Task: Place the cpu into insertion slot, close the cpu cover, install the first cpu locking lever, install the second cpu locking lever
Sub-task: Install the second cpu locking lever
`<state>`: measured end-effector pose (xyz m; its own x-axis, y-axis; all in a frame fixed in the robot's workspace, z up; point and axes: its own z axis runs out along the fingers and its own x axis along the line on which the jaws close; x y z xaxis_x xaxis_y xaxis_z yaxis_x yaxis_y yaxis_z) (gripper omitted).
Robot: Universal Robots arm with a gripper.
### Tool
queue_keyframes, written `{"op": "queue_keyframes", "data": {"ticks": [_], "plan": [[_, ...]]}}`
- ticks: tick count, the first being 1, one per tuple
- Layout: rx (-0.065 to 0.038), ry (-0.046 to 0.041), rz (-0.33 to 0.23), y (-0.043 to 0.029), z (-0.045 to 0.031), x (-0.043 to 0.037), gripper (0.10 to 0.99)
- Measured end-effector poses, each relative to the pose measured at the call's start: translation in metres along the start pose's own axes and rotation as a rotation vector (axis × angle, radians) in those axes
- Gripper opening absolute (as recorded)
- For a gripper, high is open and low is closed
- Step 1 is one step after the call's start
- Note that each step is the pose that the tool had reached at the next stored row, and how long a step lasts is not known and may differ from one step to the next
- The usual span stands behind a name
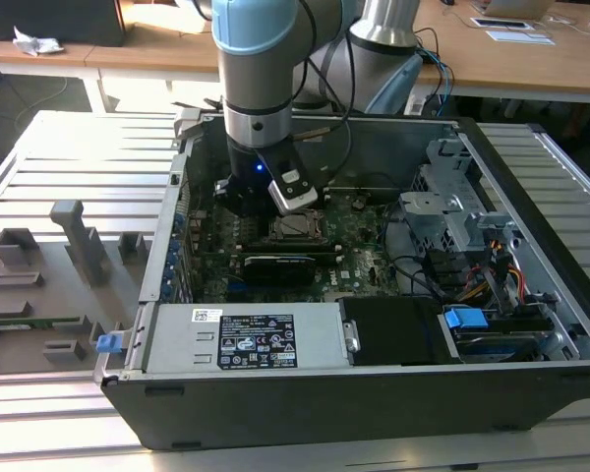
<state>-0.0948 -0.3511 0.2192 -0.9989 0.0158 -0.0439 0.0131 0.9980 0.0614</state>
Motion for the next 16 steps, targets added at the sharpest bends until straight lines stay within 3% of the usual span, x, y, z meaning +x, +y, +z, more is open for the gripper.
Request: {"op": "queue_keyframes", "data": {"ticks": [5, 8, 12, 14, 16], "plan": [[0.000, -0.0001, 0.000, 0.0021, -0.0337, -0.0015, 0.106], [0.000, -0.0001, 0.000, 0.0028, -0.0460, -0.0021, 0.106], [0.000, 0.0002, 0.000, 0.0029, -0.0461, -0.0035, 0.106], [0.001, 0.0058, 0.000, 0.0030, -0.0447, -0.0195, 0.106], [0.001, 0.0079, 0.000, 0.0029, -0.0440, -0.0275, 0.106]]}}
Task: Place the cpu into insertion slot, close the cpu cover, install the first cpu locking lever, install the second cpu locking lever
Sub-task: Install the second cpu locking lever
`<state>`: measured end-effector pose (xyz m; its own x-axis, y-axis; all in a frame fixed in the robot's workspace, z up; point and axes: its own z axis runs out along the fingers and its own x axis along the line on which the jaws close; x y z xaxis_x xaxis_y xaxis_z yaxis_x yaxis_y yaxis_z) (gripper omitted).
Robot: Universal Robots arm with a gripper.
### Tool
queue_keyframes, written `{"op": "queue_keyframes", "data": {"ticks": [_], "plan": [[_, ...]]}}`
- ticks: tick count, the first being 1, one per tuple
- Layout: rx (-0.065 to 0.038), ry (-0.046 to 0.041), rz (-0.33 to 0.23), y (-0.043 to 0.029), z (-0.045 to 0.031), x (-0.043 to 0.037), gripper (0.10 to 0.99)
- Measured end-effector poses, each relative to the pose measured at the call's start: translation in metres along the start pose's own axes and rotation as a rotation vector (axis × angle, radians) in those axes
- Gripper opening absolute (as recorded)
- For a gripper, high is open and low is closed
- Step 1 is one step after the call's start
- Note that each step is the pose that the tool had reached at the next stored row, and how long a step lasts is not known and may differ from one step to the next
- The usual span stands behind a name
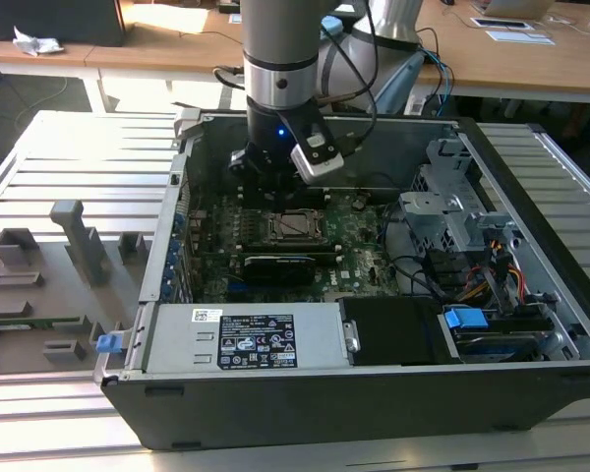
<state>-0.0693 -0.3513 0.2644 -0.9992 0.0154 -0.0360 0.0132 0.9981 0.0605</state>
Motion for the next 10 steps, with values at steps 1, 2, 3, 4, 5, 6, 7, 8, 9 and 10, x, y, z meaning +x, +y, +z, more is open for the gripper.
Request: {"op": "queue_keyframes", "data": {"ticks": [1, 2, 3, 4, 5, 6, 7, 8, 9, 10], "plan": [[0.000, 0.0008, 0.000, -0.0021, 0.0000, -0.0019, 0.106], [0.000, 0.0006, 0.000, -0.0068, -0.0001, -0.0020, 0.106], [0.000, 0.0007, 0.000, -0.0109, -0.0004, -0.0021, 0.106], [0.000, 0.0007, 0.000, -0.0158, -0.0006, -0.0022, 0.106], [-0.003, 0.0006, 0.001, -0.0245, -0.0006, -0.0023, 0.106], [-0.021, 0.0009, 0.002, -0.0269, -0.0003, -0.0023, 0.106], [-0.044, 0.0011, 0.003, -0.0280, -0.0002, -0.0023, 0.106], [-0.060, 0.0014, 0.004, -0.0290, -0.0002, -0.0024, 0.106], [-0.075, 0.0015, 0.006, -0.0315, 0.0004, -0.0023, 0.106], [-0.078, 0.0014, 0.006, -0.0340, 0.0015, -0.0023, 0.106]]}}
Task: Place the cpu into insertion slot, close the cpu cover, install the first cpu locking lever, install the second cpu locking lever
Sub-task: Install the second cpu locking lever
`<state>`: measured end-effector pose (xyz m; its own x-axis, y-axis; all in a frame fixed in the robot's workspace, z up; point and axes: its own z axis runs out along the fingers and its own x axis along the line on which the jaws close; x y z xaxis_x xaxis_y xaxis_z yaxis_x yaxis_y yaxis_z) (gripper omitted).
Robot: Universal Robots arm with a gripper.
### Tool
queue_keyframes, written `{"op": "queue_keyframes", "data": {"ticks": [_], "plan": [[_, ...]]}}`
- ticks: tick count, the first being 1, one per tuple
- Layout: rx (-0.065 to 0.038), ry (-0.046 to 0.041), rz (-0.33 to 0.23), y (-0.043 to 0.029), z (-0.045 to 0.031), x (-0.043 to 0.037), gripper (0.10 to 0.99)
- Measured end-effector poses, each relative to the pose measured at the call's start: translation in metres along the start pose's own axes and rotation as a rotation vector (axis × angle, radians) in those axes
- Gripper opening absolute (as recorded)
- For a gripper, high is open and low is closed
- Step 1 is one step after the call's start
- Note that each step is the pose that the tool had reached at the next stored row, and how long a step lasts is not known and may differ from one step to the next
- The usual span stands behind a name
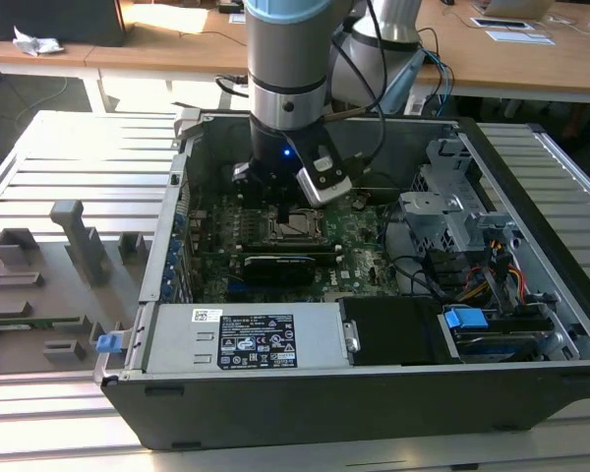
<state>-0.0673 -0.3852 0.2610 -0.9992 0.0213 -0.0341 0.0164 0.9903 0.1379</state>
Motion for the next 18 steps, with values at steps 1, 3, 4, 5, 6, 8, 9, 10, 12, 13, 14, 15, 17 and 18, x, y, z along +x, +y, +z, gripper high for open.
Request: {"op": "queue_keyframes", "data": {"ticks": [1, 3, 4, 5, 6, 8, 9, 10, 12, 13, 14, 15, 17, 18], "plan": [[-0.002, 0.0001, 0.000, -0.0026, 0.0016, 0.0001, 0.106], [-0.004, 0.0001, 0.000, -0.0033, 0.0051, -0.0001, 0.106], [-0.005, 0.0000, 0.001, -0.0037, 0.0081, -0.0005, 0.106], [-0.005, 0.0000, 0.002, -0.0039, 0.0099, -0.0005, 0.106], [-0.005, 0.0001, 0.002, -0.0042, 0.0118, -0.0004, 0.106], [-0.005, 0.0000, 0.002, -0.0049, 0.0183, 0.0010, 0.106], [-0.005, -0.0001, 0.003, -0.0046, 0.0206, 0.0035, 0.106], [-0.005, -0.0002, 0.003, -0.0045, 0.0227, 0.0060, 0.106], [-0.005, -0.0002, 0.004, -0.0044, 0.0267, 0.0115, 0.106], [-0.005, -0.0002, 0.004, -0.0045, 0.0303, 0.0164, 0.106], [-0.005, -0.0002, 0.004, -0.0048, 0.0334, 0.0201, 0.106], [-0.005, -0.0002, 0.004, -0.0052, 0.0362, 0.0232, 0.106], [-0.005, -0.0003, 0.004, -0.0057, 0.0396, 0.0255, 0.106], [-0.005, -0.0002, 0.004, -0.0061, 0.0424, 0.0261, 0.106]]}}
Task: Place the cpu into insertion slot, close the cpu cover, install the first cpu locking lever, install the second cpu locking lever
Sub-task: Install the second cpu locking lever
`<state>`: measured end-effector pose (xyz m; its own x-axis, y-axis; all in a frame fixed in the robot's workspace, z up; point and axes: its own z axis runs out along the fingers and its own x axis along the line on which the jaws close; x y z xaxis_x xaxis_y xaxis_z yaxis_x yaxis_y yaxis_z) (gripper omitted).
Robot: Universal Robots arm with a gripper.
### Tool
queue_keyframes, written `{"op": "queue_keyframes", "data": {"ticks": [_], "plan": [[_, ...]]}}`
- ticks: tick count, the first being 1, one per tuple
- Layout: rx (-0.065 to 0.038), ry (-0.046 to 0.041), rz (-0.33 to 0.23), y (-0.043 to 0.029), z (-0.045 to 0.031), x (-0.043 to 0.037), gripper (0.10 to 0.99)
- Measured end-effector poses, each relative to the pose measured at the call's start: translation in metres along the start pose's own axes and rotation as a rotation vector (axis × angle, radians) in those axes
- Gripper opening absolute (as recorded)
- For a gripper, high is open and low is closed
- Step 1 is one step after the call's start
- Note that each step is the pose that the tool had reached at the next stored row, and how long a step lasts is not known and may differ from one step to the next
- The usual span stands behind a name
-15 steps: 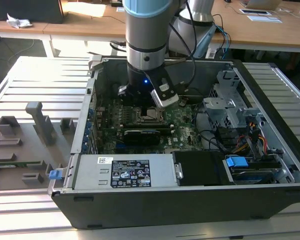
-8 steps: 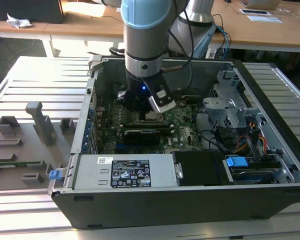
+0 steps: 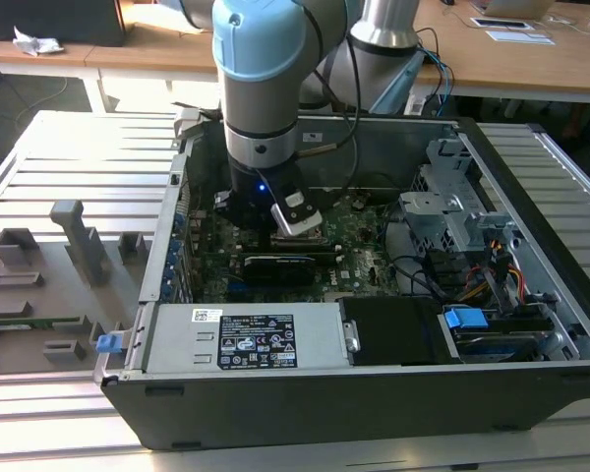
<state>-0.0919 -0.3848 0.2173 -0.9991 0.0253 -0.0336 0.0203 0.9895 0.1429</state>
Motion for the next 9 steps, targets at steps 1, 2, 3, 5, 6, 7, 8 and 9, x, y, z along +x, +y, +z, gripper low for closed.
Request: {"op": "queue_keyframes", "data": {"ticks": [1, 2, 3, 5, 6, 7, 8, 9], "plan": [[0.000, 0.0002, 0.000, -0.0005, 0.0032, 0.0001, 0.106], [0.000, 0.0002, -0.001, -0.0008, 0.0055, 0.0002, 0.106], [0.000, 0.0003, -0.002, -0.0010, 0.0074, 0.0003, 0.106], [-0.003, 0.0009, -0.007, -0.0013, 0.0103, 0.0004, 0.106], [-0.010, 0.0022, -0.014, -0.0015, 0.0119, 0.0005, 0.106], [-0.018, 0.0028, -0.017, -0.0016, 0.0124, 0.0004, 0.106], [-0.024, 0.0034, -0.022, -0.0016, 0.0134, 0.0005, 0.106], [-0.029, 0.0045, -0.027, -0.0017, 0.0145, 0.0005, 0.106]]}}
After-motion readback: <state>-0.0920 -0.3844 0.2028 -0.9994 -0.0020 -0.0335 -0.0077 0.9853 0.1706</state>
